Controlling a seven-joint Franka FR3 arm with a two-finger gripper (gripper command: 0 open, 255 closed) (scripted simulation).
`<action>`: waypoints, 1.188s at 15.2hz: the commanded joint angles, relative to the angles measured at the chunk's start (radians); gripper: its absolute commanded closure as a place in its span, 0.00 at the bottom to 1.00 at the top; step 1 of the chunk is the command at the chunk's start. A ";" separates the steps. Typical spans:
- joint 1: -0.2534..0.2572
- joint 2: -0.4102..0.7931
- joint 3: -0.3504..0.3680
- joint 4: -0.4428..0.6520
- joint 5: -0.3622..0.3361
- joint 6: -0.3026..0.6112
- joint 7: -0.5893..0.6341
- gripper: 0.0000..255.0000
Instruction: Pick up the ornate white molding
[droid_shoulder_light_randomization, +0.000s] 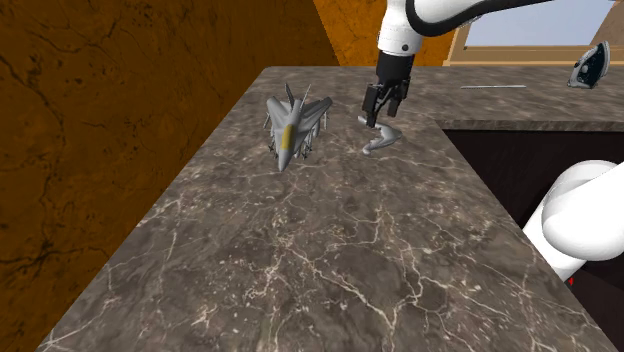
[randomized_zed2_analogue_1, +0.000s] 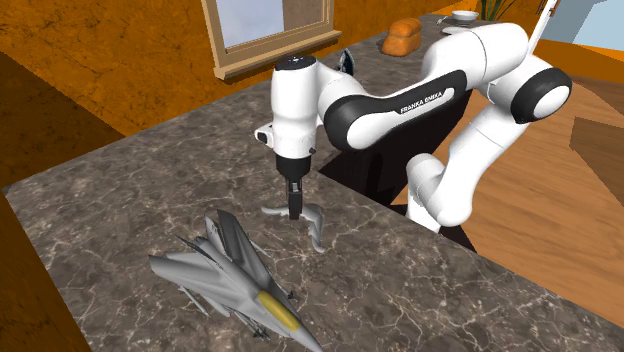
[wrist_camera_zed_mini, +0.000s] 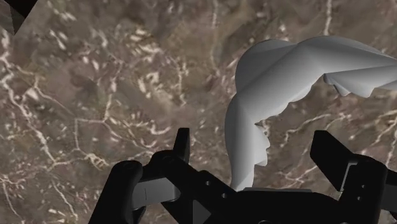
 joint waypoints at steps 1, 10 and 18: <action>0.001 0.003 0.002 -0.023 0.001 0.026 0.001 0.00; 0.001 0.005 0.004 -0.029 0.002 0.035 0.002 1.00; -0.001 0.002 0.000 0.036 -0.001 -0.033 0.002 1.00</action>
